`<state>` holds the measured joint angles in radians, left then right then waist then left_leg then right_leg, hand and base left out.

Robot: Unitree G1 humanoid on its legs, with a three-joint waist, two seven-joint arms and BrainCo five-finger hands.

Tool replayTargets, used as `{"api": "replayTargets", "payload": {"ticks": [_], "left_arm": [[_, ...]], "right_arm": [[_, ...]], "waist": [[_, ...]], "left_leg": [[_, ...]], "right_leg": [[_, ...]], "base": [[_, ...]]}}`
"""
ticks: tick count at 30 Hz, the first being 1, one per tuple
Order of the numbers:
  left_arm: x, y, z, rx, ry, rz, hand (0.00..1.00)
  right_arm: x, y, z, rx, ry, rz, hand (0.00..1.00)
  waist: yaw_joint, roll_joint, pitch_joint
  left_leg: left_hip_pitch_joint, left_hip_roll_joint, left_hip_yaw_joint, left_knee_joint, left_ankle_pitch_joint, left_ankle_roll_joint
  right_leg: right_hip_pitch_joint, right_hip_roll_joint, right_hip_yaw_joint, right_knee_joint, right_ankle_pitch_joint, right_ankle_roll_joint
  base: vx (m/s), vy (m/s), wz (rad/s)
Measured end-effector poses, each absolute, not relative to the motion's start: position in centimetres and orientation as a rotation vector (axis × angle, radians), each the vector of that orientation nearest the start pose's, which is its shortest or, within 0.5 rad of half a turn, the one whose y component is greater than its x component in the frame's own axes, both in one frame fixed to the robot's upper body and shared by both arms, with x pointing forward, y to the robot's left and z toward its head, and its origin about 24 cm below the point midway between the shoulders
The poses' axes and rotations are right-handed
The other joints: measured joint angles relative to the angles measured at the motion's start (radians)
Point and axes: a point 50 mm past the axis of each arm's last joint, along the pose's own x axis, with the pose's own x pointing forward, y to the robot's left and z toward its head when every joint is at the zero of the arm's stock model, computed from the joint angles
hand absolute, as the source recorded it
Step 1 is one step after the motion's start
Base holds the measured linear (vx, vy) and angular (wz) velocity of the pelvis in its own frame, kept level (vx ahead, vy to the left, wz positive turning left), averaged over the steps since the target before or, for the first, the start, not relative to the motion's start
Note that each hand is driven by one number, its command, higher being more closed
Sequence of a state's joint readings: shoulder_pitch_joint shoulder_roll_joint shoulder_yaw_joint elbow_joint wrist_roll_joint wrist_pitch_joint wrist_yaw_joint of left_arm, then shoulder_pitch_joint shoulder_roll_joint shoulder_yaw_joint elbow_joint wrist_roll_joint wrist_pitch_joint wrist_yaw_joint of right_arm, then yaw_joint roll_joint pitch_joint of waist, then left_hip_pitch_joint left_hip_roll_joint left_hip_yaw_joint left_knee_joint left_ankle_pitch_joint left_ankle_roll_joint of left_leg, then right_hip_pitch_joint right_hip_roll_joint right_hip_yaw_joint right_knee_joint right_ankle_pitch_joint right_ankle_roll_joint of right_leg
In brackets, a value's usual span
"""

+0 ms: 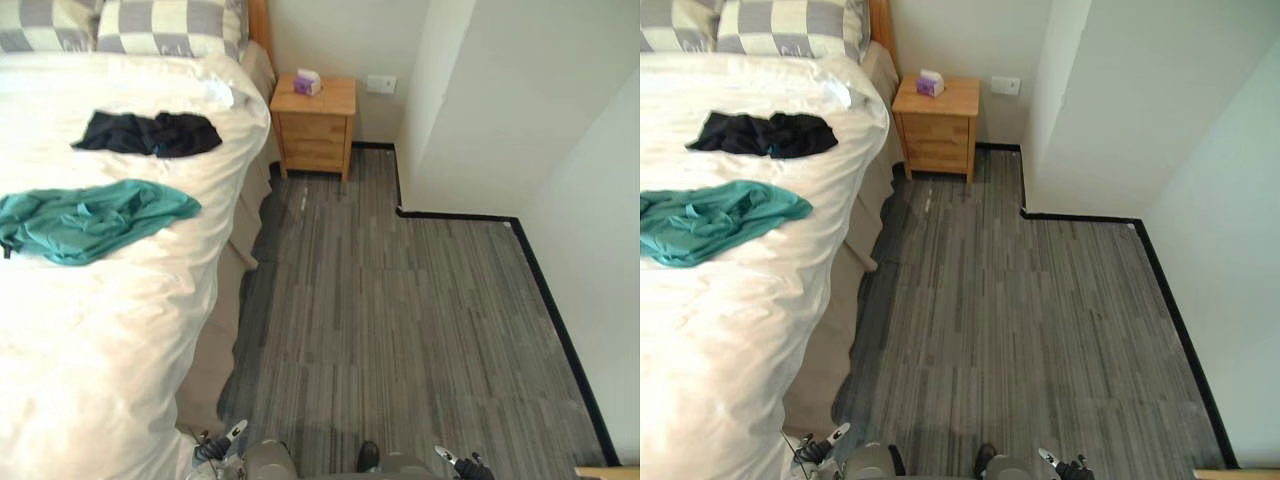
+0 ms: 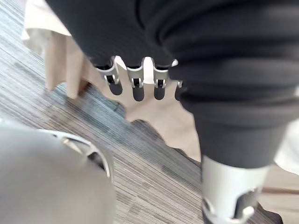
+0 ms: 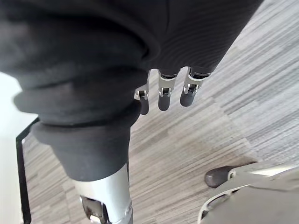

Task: Tidy the bed and pick cloth on bed and put in laundry

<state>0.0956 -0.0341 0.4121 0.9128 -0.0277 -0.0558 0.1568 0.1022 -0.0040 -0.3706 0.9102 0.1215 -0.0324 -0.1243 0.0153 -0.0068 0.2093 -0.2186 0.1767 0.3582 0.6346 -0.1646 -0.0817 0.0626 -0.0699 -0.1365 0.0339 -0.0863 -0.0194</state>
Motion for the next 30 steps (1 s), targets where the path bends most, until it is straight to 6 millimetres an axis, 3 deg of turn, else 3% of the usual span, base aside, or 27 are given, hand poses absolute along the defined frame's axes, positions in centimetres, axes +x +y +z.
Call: {"api": "replayTargets", "payload": {"ticks": [1,2,3,5,7,8,9,11,12,13,14,15,16,18,19,20,21,22,23,24,25,26,27,29,30], "left_arm": [[10.4,20.7,-15.0,-0.153,0.957,0.563,0.0],[10.6,20.3,-15.0,-0.143,0.957,0.535,0.0],[10.7,20.2,-15.0,-0.141,0.958,0.526,0.0],[11.0,19.8,-14.9,-0.133,0.953,0.501,0.0],[11.5,19.8,-14.8,-0.126,0.943,0.489,0.0],[11.7,19.8,-14.8,-0.117,0.939,0.478,0.0],[12.0,19.8,-14.7,-0.109,0.935,0.467,0.0],[12.2,19.8,-14.6,-0.091,0.937,0.452,0.0],[11.9,19.9,-14.8,-0.084,0.949,0.453,0.0],[11.8,19.8,-14.8,-0.077,0.952,0.442,0.0],[11.9,19.9,-14.8,-0.066,0.952,0.433,0.0],[11.7,20.4,-14.7,-0.031,0.959,0.418,0.0],[11.6,20.4,-14.8,-0.026,0.964,0.416,0.0],[11.5,20.2,-14.9,-0.018,0.976,0.402,0.0],[11.5,20.0,-14.9,-0.016,0.978,0.391,0.0],[11.7,19.8,-15.0,-0.014,0.981,0.379,0.0],[11.9,19.6,-14.9,-0.016,0.98,0.376,0.0],[11.9,19.6,-14.9,-0.018,0.979,0.376,0.0],[12.1,19.5,-14.9,-0.019,0.975,0.374,0.0],[12.4,19.3,-14.8,-0.028,0.968,0.374,0.0],[12.4,19.3,-14.9,-0.036,0.966,0.38,0.0],[12.2,19.3,-15.0,-0.049,0.972,0.397,0.0],[11.2,18.3,-15.5,-0.119,1.015,0.436,0.0],[10.6,18.3,-15.7,-0.168,1.02,0.495,0.0],[10.2,18.4,-15.8,-0.181,1.026,0.512,0.0]], "right_arm": [[10.4,-21.5,-14.9,0.201,0.958,-0.556,0.0],[11.0,-21.5,-14.8,0.192,0.95,-0.54,0.0],[11.0,-21.5,-14.8,0.189,0.951,-0.54,0.0],[10.9,-21.4,-14.8,0.183,0.955,-0.536,0.0],[10.8,-21.6,-14.9,0.17,0.962,-0.529,0.0],[10.8,-21.6,-14.9,0.159,0.965,-0.519,0.0],[11.1,-21.6,-14.8,0.15,0.961,-0.509,0.0],[10.8,-21.2,-15.1,0.147,0.979,-0.482,0.0],[10.0,-20.8,-15.5,0.159,1.012,-0.483,0.0],[9.8,-20.6,-15.5,0.17,1.014,-0.486,0.0],[10.0,-20.7,-15.4,0.17,1.006,-0.488,0.0],[10.2,-20.4,-15.4,0.169,1.002,-0.477,0.0],[10.1,-20.4,-15.4,0.169,1.004,-0.476,0.0],[10.2,-20.8,-15.3,0.164,0.996,-0.485,0.0],[10.5,-21.1,-15.1,0.156,0.979,-0.488,0.0],[10.9,-21.5,-14.8,0.145,0.956,-0.49,0.0],[11.0,-21.6,-14.7,0.141,0.951,-0.49,0.0],[11.1,-21.8,-14.7,0.139,0.948,-0.493,0.0],[10.8,-21.8,-14.7,0.138,0.954,-0.498,0.0],[10.2,-21.8,-14.9,0.141,0.974,-0.506,0.0],[9.5,-21.8,-15.1,0.145,0.989,-0.517,0.0],[9.0,-21.8,-15.3,0.153,1.003,-0.527,0.0],[9.2,-22.5,-15.2,0.153,1.002,-0.549,0.0],[9.5,-22.4,-15.0,0.157,0.983,-0.548,0.0],[9.3,-22.4,-15.0,0.159,0.982,-0.549,0.0]], "waist": [[-0.001,0.002,0.001],[-0.001,0.012,0.004],[0.0,0.017,0.003],[0.006,0.033,0.01],[0.028,0.034,0.009],[0.033,0.032,0.001],[0.022,0.017,0.003],[0.019,0.003,0.002],[0.023,-0.012,-0.003],[0.022,-0.022,-0.009],[0.018,-0.026,-0.007],[-0.003,-0.051,-0.007],[-0.006,-0.047,-0.001],[-0.016,-0.046,0.003],[-0.03,-0.033,0.006],[-0.04,-0.012,0.014],[-0.045,-0.005,0.017],[-0.057,0.0,0.019],[-0.058,-0.001,0.019],[-0.06,-0.007,0.016],[-0.06,-0.01,0.015],[-0.062,-0.017,0.014],[-0.047,0.033,0.012],[-0.048,0.036,0.011],[-0.058,0.036,0.011]], "left_leg": [[0.0,-0.01,0.002,-0.037,0.001,-0.001],[0.001,-0.053,0.002,-0.24,0.016,-0.012],[0.004,-0.063,0.001,-0.327,0.031,-0.031],[-0.015,-0.069,-0.003,-0.527,0.107,-0.042],[-0.028,-0.064,0.001,-0.515,0.219,0.021],[-0.028,-0.084,0.006,-0.494,0.245,0.085],[-0.022,-0.099,0.018,-0.459,0.211,0.121],[0.009,-0.116,0.028,-0.429,0.165,0.139],[0.066,-0.133,0.031,-0.443,0.142,0.144],[0.122,-0.147,0.029,-0.461,0.099,0.148],[0.148,-0.151,0.023,-0.464,0.075,0.149],[0.219,-0.177,-0.003,-0.481,0.038,0.15],[0.248,-0.186,-0.012,-0.489,0.025,0.148],[0.339,-0.192,-0.06,-0.5,-0.015,0.15],[0.389,-0.175,-0.092,-0.52,-0.025,0.142],[0.429,-0.145,-0.117,-0.541,-0.025,0.14],[0.441,-0.13,-0.13,-0.543,-0.025,0.14],[0.454,-0.109,-0.157,-0.542,-0.025,0.139],[0.464,-0.101,-0.176,-0.546,-0.025,0.139],[0.481,-0.094,-0.195,-0.553,-0.032,0.112],[0.493,-0.089,-0.199,-0.554,-0.041,0.088],[0.519,-0.079,-0.212,-0.563,-0.064,0.045],[0.545,-0.029,-0.211,-0.564,-0.052,0.009],[0.554,-0.012,-0.207,-0.553,0.023,-0.035],[0.558,0.012,-0.221,-0.498,0.061,-0.053]], "right_leg": [[0.001,-0.003,0.003,-0.004,0.0,0.0],[0.013,-0.007,0.014,-0.023,-0.003,0.006],[0.023,-0.005,0.015,-0.034,-0.004,0.008],[0.063,0.014,0.023,-0.062,-0.022,0.035],[0.092,0.008,0.05,-0.072,-0.053,0.066],[0.09,-0.019,0.066,-0.053,-0.075,0.088],[0.081,-0.044,0.072,-0.01,-0.087,0.097],[0.054,-0.069,0.098,0.113,-0.083,0.115],[0.027,-0.082,0.114,0.258,-0.099,0.158],[-0.04,-0.093,0.125,0.468,-0.087,0.254],[-0.074,-0.095,0.136,0.57,-0.058,0.284],[-0.151,-0.125,0.129,0.801,0.064,0.292],[-0.178,-0.149,0.111,0.886,0.074,0.29],[-0.24,-0.2,0.018,1.04,-0.004,0.246],[-0.279,-0.2,-0.049,1.033,-0.089,0.175],[-0.318,-0.176,-0.097,0.931,-0.152,0.129],[-0.337,-0.164,-0.112,0.854,-0.162,0.117],[-0.372,-0.136,-0.104,0.658,-0.153,0.111],[-0.394,-0.121,-0.068,0.492,-0.106,0.103],[-0.398,-0.109,0.023,0.222,0.018,0.113],[-0.398,-0.11,0.069,0.14,0.063,0.118],[-0.394,-0.101,0.112,0.128,0.172,0.134],[-0.426,-0.051,0.118,0.231,0.17,0.119],[-0.447,-0.042,0.111,0.343,0.094,0.083],[-0.431,-0.033,0.084,0.409,0.027,0.067]], "base": [[0.2,0.015,-0.41],[0.24,0.052,-0.22],[0.27,0.064,-0.19],[0.38,0.12,-0.15],[0.47,0.181,-0.41],[0.51,0.204,-0.33],[0.62,0.249,-0.2],[0.52,0.219,-0.03],[0.49,0.201,-0.03],[0.49,0.188,0.03],[0.47,0.161,0.27],[0.47,0.133,0.37],[0.55,0.103,0.51],[0.48,0.015,0.54],[0.48,-0.063,0.81],[0.47,-0.095,0.82],[0.44,-0.156,0.85],[0.44,-0.234,0.83],[0.55,-0.341,1.27],[0.5,-0.339,1.17],[0.53,-0.378,1.16],[0.64,-0.435,0.56],[0.53,-0.356,0.24],[0.43,-0.314,0.02],[0.46,-0.376,0.26]]}}
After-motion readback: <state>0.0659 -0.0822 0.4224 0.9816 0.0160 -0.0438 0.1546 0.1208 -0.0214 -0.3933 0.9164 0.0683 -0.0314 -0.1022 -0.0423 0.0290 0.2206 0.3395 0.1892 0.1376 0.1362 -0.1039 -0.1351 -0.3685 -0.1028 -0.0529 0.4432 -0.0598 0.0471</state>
